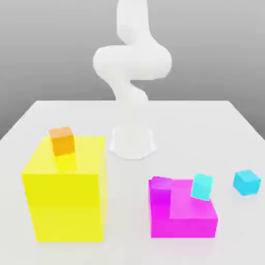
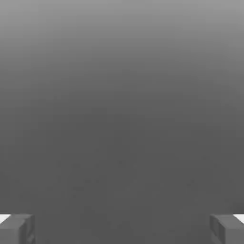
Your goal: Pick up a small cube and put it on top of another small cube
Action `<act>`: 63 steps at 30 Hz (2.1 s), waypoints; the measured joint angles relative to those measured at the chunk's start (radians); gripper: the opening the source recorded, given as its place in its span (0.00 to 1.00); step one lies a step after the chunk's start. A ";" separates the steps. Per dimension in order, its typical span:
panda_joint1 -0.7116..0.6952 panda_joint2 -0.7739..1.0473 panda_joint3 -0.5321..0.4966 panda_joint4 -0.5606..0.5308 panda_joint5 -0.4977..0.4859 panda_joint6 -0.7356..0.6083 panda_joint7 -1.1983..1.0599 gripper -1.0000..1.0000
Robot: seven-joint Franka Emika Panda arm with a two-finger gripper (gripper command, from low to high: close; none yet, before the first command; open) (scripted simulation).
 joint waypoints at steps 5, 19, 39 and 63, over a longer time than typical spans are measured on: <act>0.145 0.187 0.050 -0.073 0.002 0.098 -0.177 0.50; 0.502 0.695 0.255 -0.273 -0.047 0.366 -0.619 0.50; 0.644 0.964 0.204 -0.301 -0.214 0.531 -0.628 0.00; 0.161 0.486 -0.051 -0.511 -0.011 0.275 -0.502 1.00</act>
